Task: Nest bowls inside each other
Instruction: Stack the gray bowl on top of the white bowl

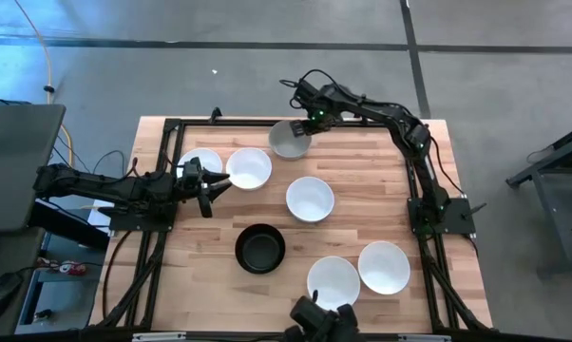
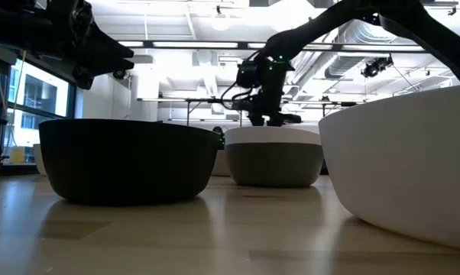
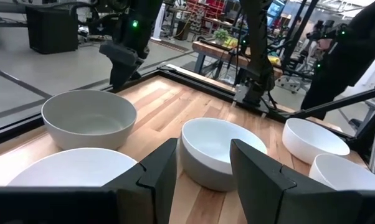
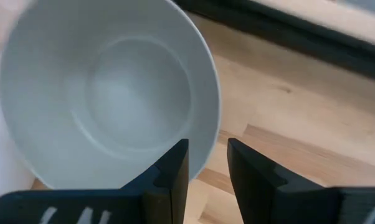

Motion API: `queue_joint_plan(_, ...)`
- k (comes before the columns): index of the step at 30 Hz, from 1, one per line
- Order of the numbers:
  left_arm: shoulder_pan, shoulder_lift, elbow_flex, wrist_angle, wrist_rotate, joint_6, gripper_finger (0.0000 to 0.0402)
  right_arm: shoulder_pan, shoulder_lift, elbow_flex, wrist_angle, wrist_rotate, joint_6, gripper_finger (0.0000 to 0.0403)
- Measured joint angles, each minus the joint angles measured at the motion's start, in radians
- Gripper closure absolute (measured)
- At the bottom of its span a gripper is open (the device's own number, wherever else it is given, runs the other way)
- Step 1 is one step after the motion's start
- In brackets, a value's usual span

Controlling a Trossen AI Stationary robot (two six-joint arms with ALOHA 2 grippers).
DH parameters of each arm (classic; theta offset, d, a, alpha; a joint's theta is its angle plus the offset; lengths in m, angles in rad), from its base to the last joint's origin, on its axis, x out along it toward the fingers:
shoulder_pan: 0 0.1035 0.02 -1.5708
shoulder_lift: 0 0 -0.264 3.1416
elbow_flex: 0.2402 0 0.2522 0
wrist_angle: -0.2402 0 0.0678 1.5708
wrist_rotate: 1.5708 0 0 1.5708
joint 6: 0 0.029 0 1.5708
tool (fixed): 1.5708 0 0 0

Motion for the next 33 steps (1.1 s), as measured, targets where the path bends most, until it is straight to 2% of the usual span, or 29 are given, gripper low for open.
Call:
queue_joint_plan(12, 0.000, 0.000, 0.000, -0.002, 0.000, 0.000, 0.0265, 0.007, 0.032, 0.000, -0.006, -0.023, 0.008, 0.0301)
queue_joint_plan(22, 0.000, 0.000, 0.000, -0.003, 0.000, 0.000, 0.0265, 0.005, 0.032, 0.000, -0.004, -0.013, 0.008, 0.0339)
queue_joint_plan(33, 0.000, 0.000, 0.000, -0.014, 0.001, 0.000, 0.0265, 0.005, 0.059, 0.000, -0.004, -0.044, 0.007, 0.0341)
